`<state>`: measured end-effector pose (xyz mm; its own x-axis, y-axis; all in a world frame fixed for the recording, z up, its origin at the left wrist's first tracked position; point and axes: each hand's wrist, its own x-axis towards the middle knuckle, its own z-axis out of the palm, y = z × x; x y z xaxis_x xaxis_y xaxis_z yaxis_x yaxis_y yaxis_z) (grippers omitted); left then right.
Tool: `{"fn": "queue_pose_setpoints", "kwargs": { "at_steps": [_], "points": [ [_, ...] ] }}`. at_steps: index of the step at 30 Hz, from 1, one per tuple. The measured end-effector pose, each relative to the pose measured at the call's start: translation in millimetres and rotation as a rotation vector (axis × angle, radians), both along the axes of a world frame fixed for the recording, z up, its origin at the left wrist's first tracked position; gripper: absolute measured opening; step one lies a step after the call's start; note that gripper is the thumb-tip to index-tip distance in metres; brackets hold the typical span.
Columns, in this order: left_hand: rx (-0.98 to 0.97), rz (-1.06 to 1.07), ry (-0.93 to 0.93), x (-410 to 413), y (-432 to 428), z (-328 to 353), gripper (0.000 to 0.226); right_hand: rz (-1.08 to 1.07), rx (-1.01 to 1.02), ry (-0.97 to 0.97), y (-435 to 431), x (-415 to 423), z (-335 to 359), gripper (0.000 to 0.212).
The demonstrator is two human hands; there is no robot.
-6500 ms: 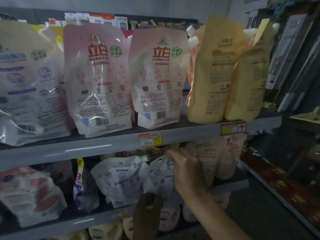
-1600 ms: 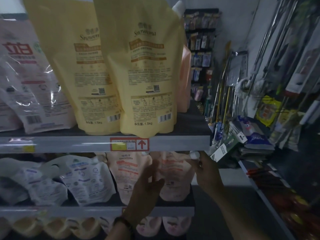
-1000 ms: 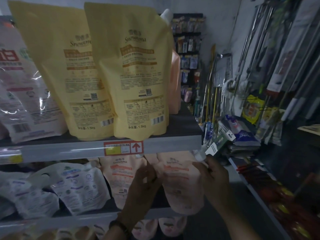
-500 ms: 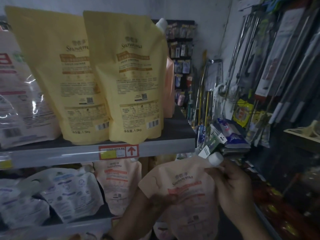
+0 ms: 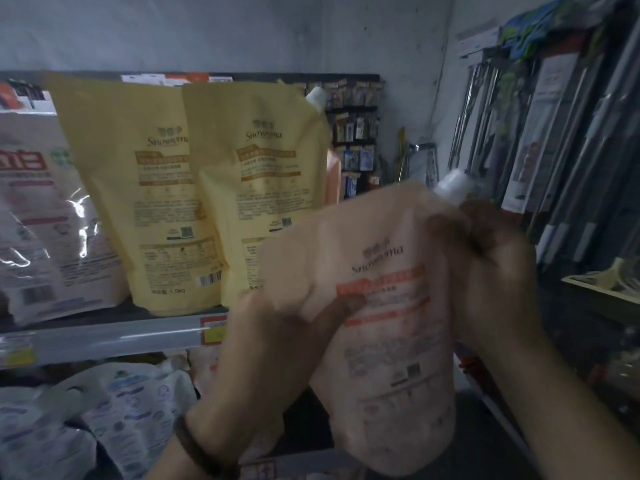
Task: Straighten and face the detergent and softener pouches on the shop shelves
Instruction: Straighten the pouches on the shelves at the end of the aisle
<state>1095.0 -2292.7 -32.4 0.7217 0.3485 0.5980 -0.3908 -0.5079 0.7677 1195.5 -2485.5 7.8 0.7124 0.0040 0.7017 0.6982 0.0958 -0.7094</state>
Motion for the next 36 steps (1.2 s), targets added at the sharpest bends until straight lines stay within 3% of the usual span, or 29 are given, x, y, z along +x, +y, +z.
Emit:
{"fn": "queue_pose_setpoints", "kwargs": {
  "at_steps": [3, 14, 16, 19, 23, 25, 28, 33, 36],
  "points": [
    [0.128, 0.044, -0.050, 0, -3, 39, 0.017, -0.008, 0.039, 0.016, 8, 8, 30, 0.024],
    [0.295, 0.097, -0.133, 23, 19, 109, 0.021, 0.089, 0.161, -0.025, 39, 57, 91, 0.015],
    [0.296, 0.076, -0.173, 24, 25, 115, 0.029, 0.135, 0.186, -0.006, 43, 66, 95, 0.015],
    [0.113, 0.046, -0.249, 27, 43, 117, 0.056, 0.172, 0.221, 0.001, 48, 77, 103, 0.016],
    [0.178, 0.501, -0.347, 40, 83, 112, 0.030, 0.182, 0.235, -0.006, 56, 89, 108, 0.015],
    [0.225, 0.645, -0.331, 45, 98, 106, 0.035, 0.189, 0.234, -0.002, 60, 96, 107, 0.014],
    [0.250, 0.678, -0.291, 49, 109, 98, 0.043, 0.223, 0.230, 0.006, 66, 105, 102, 0.011],
    [0.423, 0.709, -0.213, 55, 112, 96, 0.033, 0.263, 0.238, 0.023, 73, 114, 94, 0.010],
    [0.447, 0.723, -0.194, 58, 118, 95, 0.045, 0.255, 0.241, 0.039, 75, 118, 91, 0.014]
  ]
}}
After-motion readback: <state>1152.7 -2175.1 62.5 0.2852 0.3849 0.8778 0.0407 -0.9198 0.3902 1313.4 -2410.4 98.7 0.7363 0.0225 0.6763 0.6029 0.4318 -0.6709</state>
